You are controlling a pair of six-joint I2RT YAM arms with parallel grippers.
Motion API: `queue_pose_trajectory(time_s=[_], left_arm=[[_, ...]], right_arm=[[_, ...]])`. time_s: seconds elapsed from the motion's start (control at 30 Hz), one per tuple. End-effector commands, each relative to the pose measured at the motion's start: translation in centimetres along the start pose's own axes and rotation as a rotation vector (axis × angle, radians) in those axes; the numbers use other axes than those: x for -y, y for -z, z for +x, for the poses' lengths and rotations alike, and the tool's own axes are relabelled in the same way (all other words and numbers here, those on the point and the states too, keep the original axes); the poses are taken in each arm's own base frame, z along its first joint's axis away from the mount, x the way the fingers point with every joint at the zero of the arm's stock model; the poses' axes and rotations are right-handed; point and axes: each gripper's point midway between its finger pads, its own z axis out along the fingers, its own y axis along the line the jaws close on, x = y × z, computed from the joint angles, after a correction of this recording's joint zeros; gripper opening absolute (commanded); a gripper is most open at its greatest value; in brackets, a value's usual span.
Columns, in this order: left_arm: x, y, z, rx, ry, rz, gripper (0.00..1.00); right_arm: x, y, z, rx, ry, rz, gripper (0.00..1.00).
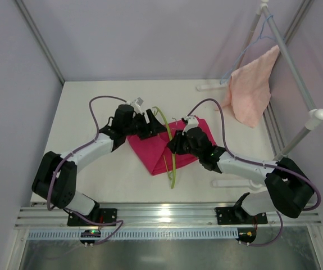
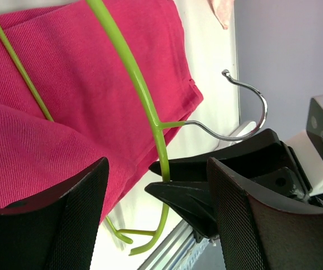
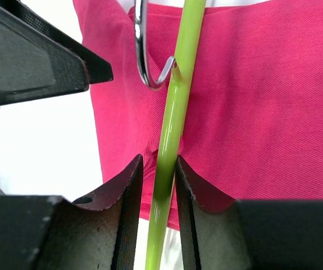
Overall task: Place the trousers on the hanger
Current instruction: Place trousers on hanger
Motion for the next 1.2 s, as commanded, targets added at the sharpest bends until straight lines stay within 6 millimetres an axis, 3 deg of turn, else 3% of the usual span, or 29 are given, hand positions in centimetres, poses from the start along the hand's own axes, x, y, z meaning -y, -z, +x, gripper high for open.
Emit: queue_pose_trajectory(time_s=[0.0,0.2,0.73,1.0,1.17], left_arm=[[2.7,0.9,-1.0,0.058,-0.098,0.102,0.71],[2.7,-0.1,0.5,0.013,-0.157,0.101,0.70],[0.8,-2.5,1.2,-0.005,-0.167,-0.008,0.63],[0.5,-3.0,1.6,-0.016,-0.138,-0.024,0.51],[0.5,-3.0,1.9,-0.023,-0.115,-0.018,0.44]], right_arm=[[-2.3,0.4,-1.6,0.072,-0.002,-0.099,0.32],[-2.8,0.3,-0.9,0.069,-0.018,-0.123,0.32],[-3.8,-0.4,-0.5,0.064,-0.019,-0.150,0.32],[-3.3,-0.8,0.6,0.050,-0.016,-0.146,0.32],[-4.2,-0.5,1.0,0.034,-0.012,-0.190,0.32]])
